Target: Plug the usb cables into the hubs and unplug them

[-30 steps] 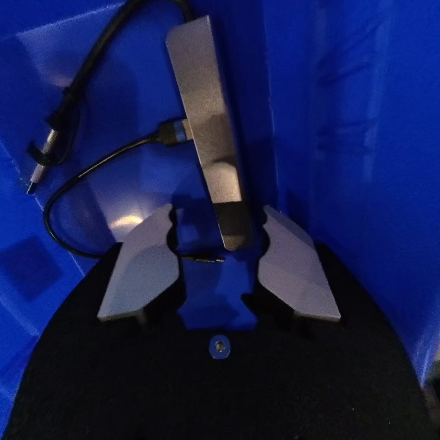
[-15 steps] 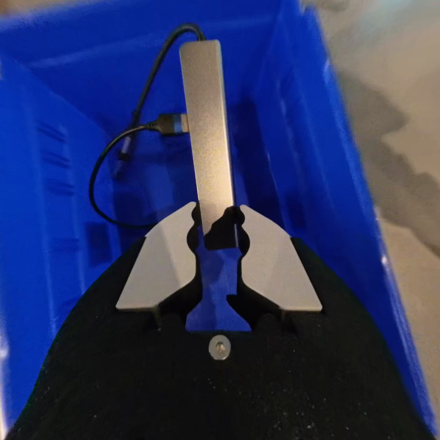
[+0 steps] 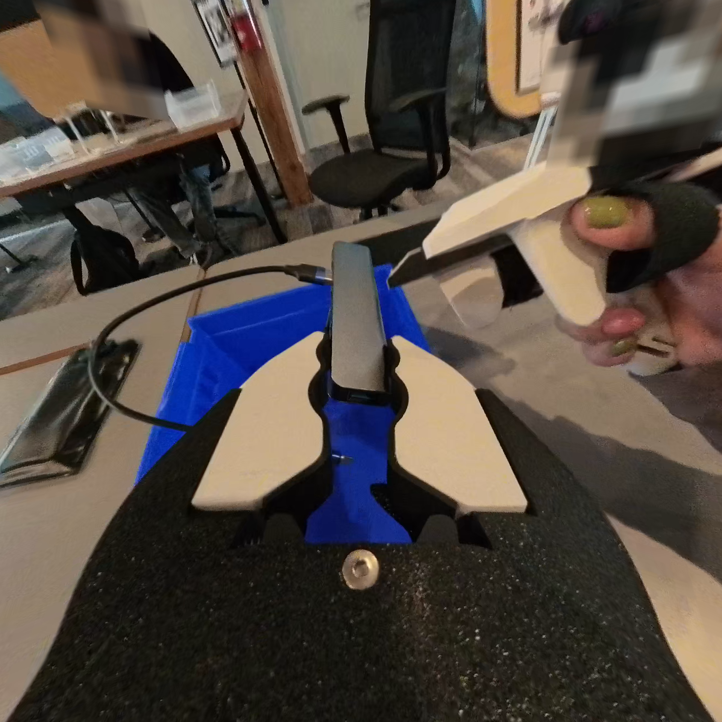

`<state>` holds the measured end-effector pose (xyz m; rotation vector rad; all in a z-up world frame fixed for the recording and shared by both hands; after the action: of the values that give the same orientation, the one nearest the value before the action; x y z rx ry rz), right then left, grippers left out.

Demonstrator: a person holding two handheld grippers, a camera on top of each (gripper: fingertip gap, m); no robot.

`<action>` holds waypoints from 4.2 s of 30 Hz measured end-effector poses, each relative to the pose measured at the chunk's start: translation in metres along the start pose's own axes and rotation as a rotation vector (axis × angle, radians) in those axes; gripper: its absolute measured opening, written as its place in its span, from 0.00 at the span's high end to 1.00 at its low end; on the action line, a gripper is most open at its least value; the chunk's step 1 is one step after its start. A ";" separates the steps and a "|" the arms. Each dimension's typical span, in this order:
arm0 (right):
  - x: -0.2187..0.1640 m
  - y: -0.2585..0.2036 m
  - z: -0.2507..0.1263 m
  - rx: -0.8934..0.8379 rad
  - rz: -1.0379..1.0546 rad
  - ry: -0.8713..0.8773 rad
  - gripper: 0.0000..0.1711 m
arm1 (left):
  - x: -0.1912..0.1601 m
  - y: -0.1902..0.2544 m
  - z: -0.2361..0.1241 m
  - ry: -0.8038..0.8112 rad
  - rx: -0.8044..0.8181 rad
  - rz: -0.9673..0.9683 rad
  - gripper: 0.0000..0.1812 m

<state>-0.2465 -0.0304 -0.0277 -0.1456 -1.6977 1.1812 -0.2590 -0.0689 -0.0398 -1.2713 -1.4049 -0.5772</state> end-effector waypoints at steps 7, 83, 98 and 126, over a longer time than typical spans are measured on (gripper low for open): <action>0.000 -0.013 0.001 0.256 0.240 0.004 0.56 | 0.039 0.018 -0.020 0.275 -0.027 0.011 0.85; -0.069 -0.145 -0.179 0.267 -0.912 -0.388 0.94 | 0.107 0.205 -0.085 0.371 -0.996 0.117 0.96; -0.021 -0.150 -0.252 0.262 -0.840 -0.073 0.94 | 0.097 0.148 -0.099 0.442 -0.929 -0.111 0.96; -0.144 -0.147 -0.498 -0.852 -0.483 -0.263 0.94 | 0.126 0.248 -0.106 0.571 -1.024 0.138 0.96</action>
<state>0.2691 0.1242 -0.0115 -0.0892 -2.2158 0.0764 0.0292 -0.0399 0.0303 -1.7530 -0.4935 -1.5317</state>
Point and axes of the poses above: each gripper's, where its closed fingertips meet, z out along the fingers, x out of its top, y = z × x across the jaws, the point moved 1 cm from there along -z, back along the fingers, and after that the axes turned 7 degrees about z, right-handed, at the moved point
